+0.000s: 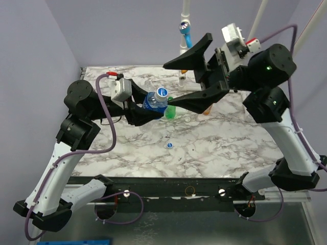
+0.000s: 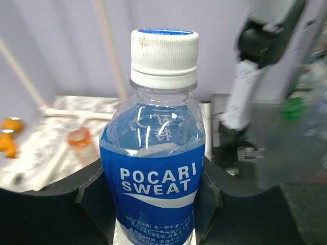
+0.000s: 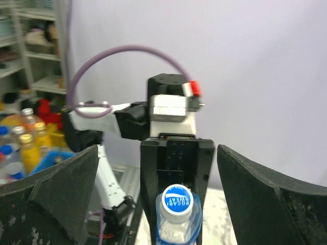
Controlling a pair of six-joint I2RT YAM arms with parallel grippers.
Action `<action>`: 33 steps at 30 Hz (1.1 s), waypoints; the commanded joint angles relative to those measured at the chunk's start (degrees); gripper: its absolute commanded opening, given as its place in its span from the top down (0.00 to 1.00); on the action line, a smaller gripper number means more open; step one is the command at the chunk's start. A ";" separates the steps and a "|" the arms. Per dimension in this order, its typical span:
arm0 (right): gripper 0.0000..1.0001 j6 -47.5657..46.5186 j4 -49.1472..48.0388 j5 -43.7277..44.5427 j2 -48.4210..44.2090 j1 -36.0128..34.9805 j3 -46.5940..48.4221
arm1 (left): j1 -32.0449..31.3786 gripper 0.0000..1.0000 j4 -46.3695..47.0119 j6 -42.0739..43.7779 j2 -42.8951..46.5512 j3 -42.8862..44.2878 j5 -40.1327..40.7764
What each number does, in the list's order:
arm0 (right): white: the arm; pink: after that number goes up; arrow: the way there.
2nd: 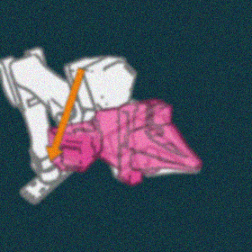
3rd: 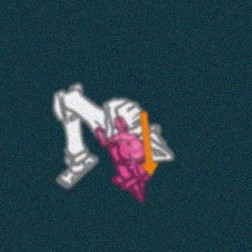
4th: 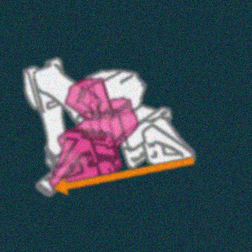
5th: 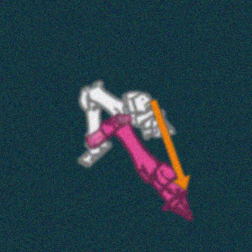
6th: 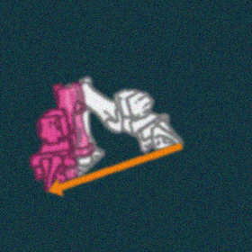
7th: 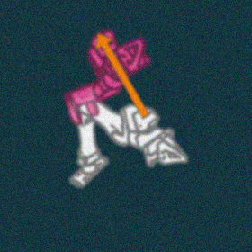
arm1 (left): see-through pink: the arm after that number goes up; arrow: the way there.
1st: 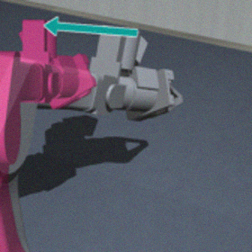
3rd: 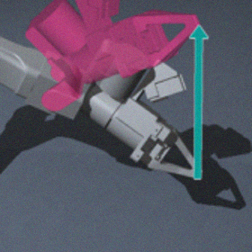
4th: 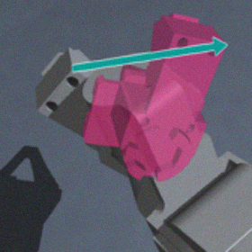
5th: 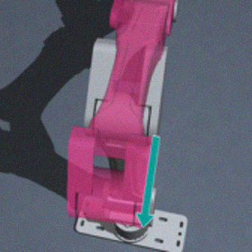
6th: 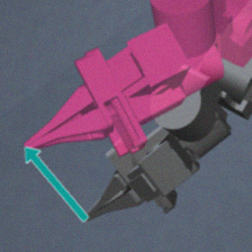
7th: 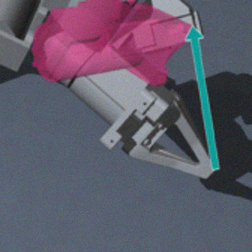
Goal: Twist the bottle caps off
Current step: Unscrew the bottle cap from the plastic bottle.
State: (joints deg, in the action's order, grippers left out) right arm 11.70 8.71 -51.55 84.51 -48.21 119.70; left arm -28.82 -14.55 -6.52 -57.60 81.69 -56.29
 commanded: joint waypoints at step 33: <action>0.76 -2.69 -10.47 37.63 -0.66 -3.04 -16.26 | -0.10 1.00 6.81 12.05 1.00 -5.14 30.35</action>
State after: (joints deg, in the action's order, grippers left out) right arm 8.91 -0.54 -14.85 82.56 -50.85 101.86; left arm -28.84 -8.25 7.27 -57.32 75.55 -26.68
